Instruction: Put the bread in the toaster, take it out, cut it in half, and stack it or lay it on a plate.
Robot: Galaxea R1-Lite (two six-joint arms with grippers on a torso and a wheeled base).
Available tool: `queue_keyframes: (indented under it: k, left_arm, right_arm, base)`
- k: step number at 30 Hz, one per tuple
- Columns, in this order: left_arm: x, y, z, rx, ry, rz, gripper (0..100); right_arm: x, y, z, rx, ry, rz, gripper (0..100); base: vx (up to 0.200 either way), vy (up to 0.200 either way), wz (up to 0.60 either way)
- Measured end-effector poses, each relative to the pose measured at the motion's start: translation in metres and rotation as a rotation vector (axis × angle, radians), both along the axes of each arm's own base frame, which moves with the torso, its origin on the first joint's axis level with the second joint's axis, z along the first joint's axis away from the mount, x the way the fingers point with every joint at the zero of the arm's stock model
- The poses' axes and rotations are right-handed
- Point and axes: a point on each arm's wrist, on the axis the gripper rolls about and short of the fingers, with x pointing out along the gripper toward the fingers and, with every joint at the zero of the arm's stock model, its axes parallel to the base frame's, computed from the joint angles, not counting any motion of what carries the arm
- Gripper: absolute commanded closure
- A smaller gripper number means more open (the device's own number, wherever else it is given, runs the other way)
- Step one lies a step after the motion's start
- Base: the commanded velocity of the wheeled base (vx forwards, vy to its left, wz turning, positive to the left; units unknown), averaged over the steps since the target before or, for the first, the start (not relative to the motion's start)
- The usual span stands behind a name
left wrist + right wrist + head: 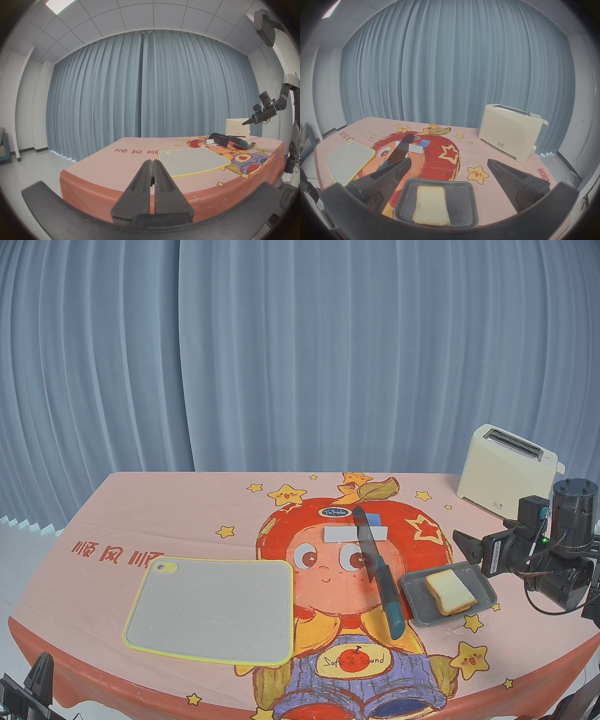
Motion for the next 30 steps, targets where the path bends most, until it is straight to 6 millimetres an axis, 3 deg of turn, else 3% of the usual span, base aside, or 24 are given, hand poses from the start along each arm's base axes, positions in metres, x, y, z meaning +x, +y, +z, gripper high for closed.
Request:
queue_keyframes:
  k: [30]
  left_arm:
    - [0.000, 0.000, 0.000, 0.000, 0.000, 0.000, 100]
  right_arm:
    - [-0.011, -0.015, -0.014, -0.022, 0.043, -0.043, 0]
  base:
    - [0.000, 0.000, 0.00]
